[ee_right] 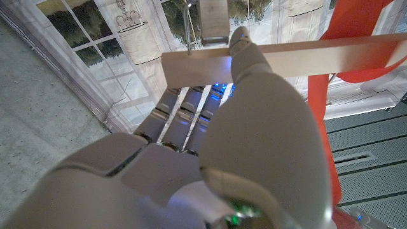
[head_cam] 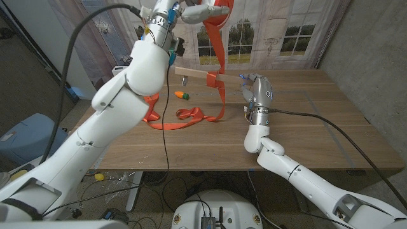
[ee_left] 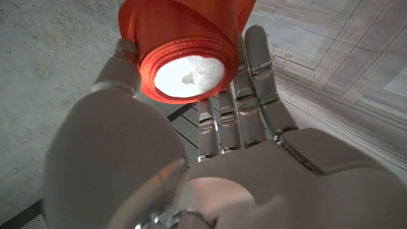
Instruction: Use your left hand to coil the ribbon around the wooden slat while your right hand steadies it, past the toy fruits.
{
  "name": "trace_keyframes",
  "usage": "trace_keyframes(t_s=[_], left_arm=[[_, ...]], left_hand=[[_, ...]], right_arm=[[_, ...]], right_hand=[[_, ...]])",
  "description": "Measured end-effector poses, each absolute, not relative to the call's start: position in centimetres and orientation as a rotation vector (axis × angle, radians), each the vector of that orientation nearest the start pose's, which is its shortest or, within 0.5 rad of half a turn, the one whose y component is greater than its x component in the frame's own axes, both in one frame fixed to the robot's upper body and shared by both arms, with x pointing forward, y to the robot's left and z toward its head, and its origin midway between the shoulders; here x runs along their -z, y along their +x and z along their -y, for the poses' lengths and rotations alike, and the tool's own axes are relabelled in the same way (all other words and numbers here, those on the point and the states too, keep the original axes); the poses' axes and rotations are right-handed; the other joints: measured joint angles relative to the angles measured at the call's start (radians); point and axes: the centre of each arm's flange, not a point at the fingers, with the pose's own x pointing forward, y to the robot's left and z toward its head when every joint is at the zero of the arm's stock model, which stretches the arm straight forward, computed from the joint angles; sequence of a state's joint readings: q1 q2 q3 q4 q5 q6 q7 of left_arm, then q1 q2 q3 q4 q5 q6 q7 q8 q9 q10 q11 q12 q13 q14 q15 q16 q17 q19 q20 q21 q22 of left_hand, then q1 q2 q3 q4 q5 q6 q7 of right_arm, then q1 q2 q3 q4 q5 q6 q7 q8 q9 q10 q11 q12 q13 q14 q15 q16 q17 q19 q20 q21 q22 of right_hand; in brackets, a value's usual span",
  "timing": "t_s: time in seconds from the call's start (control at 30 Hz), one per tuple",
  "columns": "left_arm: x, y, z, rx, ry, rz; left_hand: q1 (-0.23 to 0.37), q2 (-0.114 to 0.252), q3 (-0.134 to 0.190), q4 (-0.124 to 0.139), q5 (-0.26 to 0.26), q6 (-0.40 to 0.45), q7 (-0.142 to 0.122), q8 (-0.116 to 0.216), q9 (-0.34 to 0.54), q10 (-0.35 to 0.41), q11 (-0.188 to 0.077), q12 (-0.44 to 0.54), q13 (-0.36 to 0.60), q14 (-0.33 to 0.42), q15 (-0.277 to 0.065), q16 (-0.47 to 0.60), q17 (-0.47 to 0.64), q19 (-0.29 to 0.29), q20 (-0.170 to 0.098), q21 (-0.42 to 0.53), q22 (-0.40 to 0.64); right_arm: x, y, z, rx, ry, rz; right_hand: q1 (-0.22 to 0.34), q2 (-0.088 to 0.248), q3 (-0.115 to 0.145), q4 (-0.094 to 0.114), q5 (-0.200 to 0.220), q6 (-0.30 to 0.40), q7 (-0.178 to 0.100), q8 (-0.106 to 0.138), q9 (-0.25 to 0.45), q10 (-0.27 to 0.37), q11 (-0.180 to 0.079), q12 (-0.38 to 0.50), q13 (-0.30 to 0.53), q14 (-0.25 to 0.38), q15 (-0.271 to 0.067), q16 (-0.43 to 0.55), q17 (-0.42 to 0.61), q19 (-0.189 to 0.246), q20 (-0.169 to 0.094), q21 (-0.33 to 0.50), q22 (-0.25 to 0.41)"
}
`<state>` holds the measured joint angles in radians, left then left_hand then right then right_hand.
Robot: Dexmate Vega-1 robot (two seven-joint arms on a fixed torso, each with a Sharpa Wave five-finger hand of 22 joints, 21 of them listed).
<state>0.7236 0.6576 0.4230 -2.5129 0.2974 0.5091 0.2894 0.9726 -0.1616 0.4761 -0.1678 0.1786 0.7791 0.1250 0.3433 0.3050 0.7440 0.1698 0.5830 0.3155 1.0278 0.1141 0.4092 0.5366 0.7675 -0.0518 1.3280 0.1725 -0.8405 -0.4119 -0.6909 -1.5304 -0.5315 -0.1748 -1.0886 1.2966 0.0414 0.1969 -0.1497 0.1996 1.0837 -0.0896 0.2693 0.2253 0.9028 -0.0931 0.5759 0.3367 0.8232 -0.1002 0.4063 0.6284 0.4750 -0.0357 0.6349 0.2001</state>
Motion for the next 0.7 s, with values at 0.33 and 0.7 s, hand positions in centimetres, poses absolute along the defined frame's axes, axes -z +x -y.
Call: trace_keyframes(t_s=[0.33,0.7], left_arm=[[-21.9,34.2,-14.2,-0.115,0.683,1.228],[-19.2,33.5,-14.9,0.083,0.591,1.152]], left_hand=[[0.000,0.000,0.000,0.000,0.000,0.000,0.000,-0.005,0.003,0.000,0.000,-0.004,0.006,0.000,0.000,-0.003,0.003,0.000,0.000,0.000,0.000],[0.000,0.000,0.000,0.000,-0.002,0.000,0.000,-0.005,0.004,0.000,0.000,-0.008,0.006,0.000,0.000,-0.004,0.004,0.000,0.000,0.000,0.000]], right_arm=[[1.9,56.8,16.0,0.717,-0.721,1.045],[-0.2,56.7,16.8,0.789,-0.684,1.055]], right_hand=[[0.000,0.000,-0.001,-0.001,0.001,0.000,0.000,-0.001,-0.001,0.000,0.000,0.000,0.000,0.000,0.000,0.000,0.000,0.000,0.000,0.008,0.000],[0.000,0.000,-0.002,-0.002,0.000,0.003,0.003,0.001,0.000,0.000,0.000,0.000,-0.001,0.002,0.002,0.000,0.005,0.000,0.000,0.011,0.000]])
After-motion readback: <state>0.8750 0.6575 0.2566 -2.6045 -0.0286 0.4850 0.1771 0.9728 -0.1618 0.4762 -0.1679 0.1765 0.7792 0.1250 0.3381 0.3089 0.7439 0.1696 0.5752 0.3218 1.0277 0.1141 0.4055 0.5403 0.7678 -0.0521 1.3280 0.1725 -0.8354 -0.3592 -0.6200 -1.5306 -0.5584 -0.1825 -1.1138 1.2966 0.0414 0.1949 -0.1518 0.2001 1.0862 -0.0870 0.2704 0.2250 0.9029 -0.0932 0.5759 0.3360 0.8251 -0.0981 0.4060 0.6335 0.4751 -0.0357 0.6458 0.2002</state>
